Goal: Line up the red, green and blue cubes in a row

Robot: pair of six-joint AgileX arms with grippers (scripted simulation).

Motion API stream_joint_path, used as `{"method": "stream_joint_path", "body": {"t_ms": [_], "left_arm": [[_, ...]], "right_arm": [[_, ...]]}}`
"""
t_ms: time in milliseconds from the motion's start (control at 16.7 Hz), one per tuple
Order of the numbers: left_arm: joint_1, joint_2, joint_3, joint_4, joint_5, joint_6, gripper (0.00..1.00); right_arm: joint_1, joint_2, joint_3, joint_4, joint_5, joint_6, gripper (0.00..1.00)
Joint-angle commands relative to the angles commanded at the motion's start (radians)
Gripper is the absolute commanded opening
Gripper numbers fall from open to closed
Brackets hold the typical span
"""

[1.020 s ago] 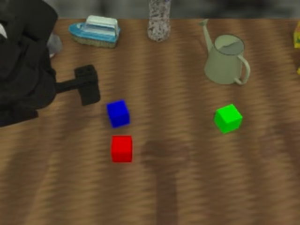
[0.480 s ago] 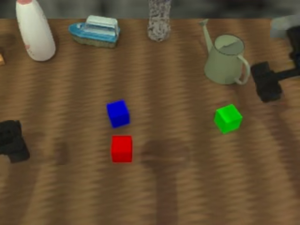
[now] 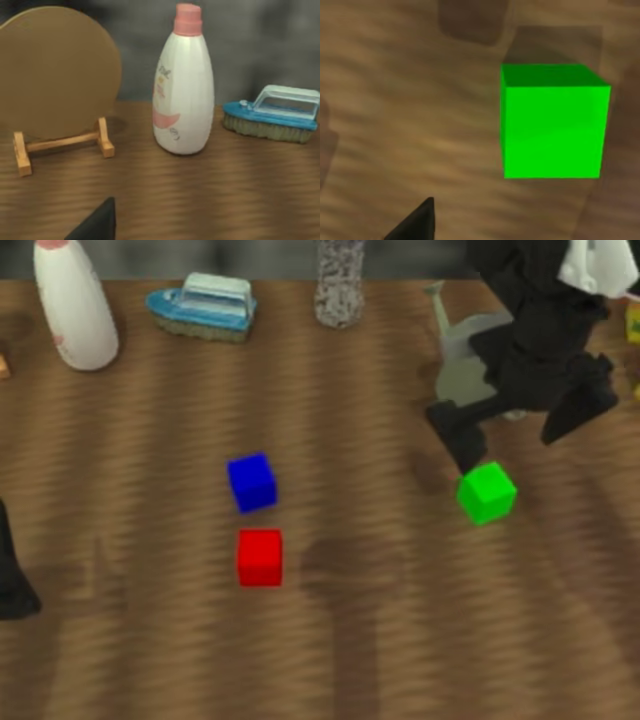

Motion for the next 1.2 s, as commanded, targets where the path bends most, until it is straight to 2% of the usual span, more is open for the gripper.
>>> {"method": "stream_joint_path", "body": {"t_ms": [480, 960, 1200], "left_arm": [[0.007, -0.059, -0.029, 0.042, 0.003, 0.036, 1.00], [0.007, -0.059, -0.029, 0.042, 0.003, 0.036, 1.00], [0.007, -0.059, -0.029, 0.042, 0.003, 0.036, 1.00]], "right_arm": [[0.006, 0.059, 0.051, -0.022, 0.002, -0.001, 1.00], [0.011, 0.137, -0.120, 0.231, 0.003, 0.001, 1.00], [0.012, 0.144, -0.130, 0.244, 0.003, 0.002, 1.00]]}}
